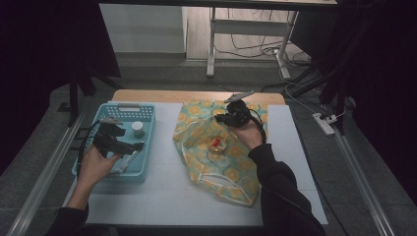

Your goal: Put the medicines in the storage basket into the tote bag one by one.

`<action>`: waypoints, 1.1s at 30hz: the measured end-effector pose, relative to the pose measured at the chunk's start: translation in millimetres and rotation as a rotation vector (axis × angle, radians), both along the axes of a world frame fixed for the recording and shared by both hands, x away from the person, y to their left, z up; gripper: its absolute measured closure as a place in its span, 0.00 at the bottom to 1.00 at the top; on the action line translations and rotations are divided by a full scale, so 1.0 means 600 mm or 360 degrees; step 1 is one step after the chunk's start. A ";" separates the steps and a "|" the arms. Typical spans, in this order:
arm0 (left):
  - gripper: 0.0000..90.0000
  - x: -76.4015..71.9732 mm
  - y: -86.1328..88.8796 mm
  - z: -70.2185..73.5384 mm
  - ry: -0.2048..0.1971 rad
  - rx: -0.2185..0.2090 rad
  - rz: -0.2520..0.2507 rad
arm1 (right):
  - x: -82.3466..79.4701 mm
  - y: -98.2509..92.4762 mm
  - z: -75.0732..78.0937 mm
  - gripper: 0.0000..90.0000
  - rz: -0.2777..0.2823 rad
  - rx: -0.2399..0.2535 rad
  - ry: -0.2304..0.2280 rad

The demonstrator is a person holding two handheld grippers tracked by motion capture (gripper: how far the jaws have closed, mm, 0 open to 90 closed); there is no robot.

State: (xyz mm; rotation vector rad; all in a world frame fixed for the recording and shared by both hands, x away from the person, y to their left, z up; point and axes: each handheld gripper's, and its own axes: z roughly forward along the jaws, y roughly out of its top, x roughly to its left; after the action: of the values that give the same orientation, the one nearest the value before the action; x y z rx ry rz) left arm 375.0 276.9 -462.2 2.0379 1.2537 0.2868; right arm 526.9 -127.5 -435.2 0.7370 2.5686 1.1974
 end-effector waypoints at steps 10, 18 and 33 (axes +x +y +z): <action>0.00 0.025 0.011 -0.034 0.0137 0.0144 0.0008 | 0.000 0.001 -0.001 1.00 0.0003 -0.0003 0.0000; 0.00 0.044 -0.004 -0.061 0.0305 0.0336 -0.0015 | -0.001 0.001 -0.002 1.00 0.0006 -0.0006 -0.0001; 0.41 0.053 -0.020 -0.078 0.0477 0.0510 -0.0081 | -0.002 0.002 -0.004 1.00 0.0009 -0.0012 0.0001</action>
State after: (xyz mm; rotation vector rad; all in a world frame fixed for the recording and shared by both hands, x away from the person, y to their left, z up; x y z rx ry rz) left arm 406.9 265.2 -508.8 2.4539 1.4033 0.1697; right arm 525.9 -126.4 -437.7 0.7294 2.5760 1.1887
